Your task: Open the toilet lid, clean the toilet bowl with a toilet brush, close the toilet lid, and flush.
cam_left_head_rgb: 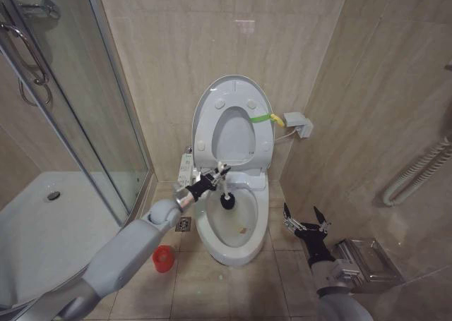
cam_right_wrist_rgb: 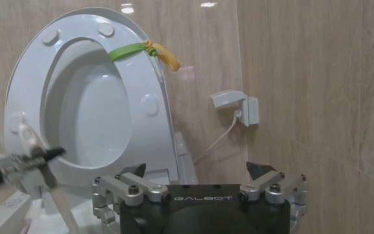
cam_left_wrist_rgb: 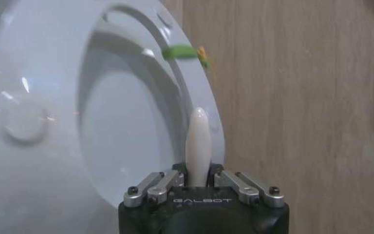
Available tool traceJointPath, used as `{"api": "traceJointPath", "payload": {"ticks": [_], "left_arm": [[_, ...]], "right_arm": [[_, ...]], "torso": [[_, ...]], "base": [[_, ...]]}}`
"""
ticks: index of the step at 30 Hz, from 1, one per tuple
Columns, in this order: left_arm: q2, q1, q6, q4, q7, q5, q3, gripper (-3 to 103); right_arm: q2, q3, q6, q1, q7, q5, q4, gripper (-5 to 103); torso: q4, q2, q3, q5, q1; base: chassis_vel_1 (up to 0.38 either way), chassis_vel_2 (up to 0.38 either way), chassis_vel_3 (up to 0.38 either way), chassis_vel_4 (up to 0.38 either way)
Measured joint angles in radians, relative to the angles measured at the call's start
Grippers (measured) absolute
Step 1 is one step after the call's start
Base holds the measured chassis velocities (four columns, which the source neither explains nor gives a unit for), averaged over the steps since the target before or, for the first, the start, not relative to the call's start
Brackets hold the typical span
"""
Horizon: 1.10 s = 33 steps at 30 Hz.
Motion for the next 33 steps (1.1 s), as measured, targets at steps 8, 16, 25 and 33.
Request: {"api": "traceJointPath", "payload": {"ticks": [8, 16, 25, 33], "left_arm": [[-0.077, -0.006, -0.048, 0.142, -0.001, 0.066, 0.052, 20], [-0.135, -0.026, -0.104, 0.291, 0.023, 0.099, 0.066, 20], [-0.187, -0.016, -0.143, 0.406, 0.048, 0.117, 0.054, 20], [-0.246, -0.017, -0.187, 0.525, 0.068, 0.152, 0.020, 20]], "right_arm": [[0.000, 0.000, 0.000, 0.000, 0.000, 0.000, 0.000, 100], [0.000, 0.000, 0.000, 0.000, 0.000, 0.000, 0.000, 100], [0.000, 0.000, 0.000, 0.000, 0.000, 0.000, 0.000, 100], [0.000, 0.000, 0.000, 0.000, 0.000, 0.000, 0.000, 100]], "torso": [[0.0001, 0.000, 0.000, -0.0002, 0.000], [0.0001, 0.000, 0.000, -0.0001, 0.000], [0.0002, 0.000, 0.000, -0.0002, 0.000], [0.0002, 0.000, 0.000, -0.0001, 0.000]], "base": [[0.000, 0.000, 0.000, 0.000], [0.000, 0.000, 0.000, 0.000], [0.000, 0.000, 0.000, 0.000], [0.000, 0.000, 0.000, 0.000]]}}
